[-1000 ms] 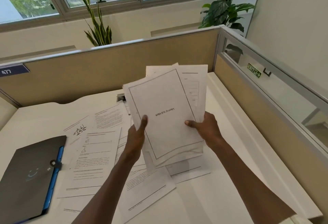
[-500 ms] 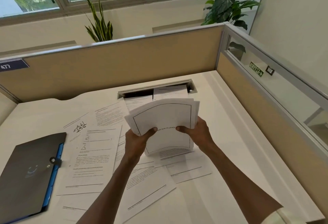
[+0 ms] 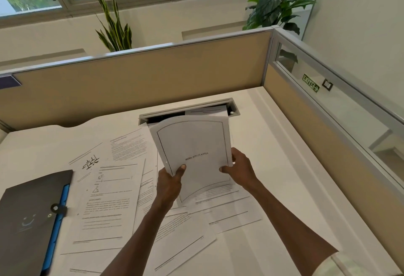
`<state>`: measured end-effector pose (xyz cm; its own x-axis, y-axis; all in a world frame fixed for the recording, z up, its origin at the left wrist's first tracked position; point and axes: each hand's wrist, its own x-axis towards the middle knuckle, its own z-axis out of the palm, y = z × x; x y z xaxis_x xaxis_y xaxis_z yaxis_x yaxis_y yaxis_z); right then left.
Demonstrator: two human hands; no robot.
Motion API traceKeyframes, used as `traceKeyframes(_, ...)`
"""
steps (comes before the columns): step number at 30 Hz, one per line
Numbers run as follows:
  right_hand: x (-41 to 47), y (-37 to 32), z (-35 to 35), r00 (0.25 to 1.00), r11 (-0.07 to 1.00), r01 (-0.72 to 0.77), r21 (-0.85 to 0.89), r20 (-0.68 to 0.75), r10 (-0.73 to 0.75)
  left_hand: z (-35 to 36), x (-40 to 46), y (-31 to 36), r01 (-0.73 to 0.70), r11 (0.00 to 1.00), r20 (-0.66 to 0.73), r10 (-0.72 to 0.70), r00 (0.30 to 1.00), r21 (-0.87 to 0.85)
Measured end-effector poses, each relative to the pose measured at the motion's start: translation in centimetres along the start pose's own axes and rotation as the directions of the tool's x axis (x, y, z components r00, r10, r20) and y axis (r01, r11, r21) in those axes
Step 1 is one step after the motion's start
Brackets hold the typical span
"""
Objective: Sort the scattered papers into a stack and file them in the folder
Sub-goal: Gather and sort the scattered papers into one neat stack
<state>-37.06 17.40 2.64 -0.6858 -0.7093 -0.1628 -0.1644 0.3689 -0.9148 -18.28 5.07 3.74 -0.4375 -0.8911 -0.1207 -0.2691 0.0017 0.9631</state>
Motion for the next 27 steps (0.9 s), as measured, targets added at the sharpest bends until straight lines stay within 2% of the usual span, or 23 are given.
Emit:
traceKeyframes(3,0.6,1.9,-0.1,0.99,0.936,-0.143,-0.323,-0.055,0.133,-1.0,0.9,0.0,0.014,1.0,-0.057,-0.015,0.998,-0.012)
traceKeyframes(6,0.3,3.3,0.1,0.939,0.758,-0.333,-0.561,-0.128,0.318,-2.9,1.6,-0.3,0.043,0.999,-0.117,-0.046,0.992,-0.027)
traceKeyframes(12,-0.6,3.9,2.6,0.903,0.571,-0.425,-0.703,-0.285,0.322,-6.6,1.9,-1.6,0.085,0.994,-0.21,-0.099,0.973,-0.074)
traceKeyframes(14,-0.2,3.5,3.1,0.883,0.574,-0.462,-0.676,-0.293,0.366,-7.3,1.6,-2.0,0.089,0.992,-0.225,-0.106,0.969,-0.085)
traceKeyframes(19,0.5,2.9,3.5,0.848,0.705,-0.527,-0.475,-0.242,0.471,-8.2,0.7,-2.3,0.108,0.988,-0.255,-0.133,0.958,-0.11)
traceKeyframes(24,-0.2,2.9,3.3,0.869,0.716,-0.472,-0.515,-0.134,0.477,-9.2,-0.3,-2.4,0.127,0.985,-0.272,-0.154,0.95,-0.116)
traceKeyframes(27,-0.8,3.0,3.4,0.895,0.751,-0.436,-0.496,-0.151,0.419,-9.9,-0.8,-2.4,0.132,0.984,-0.285,-0.162,0.945,-0.12)
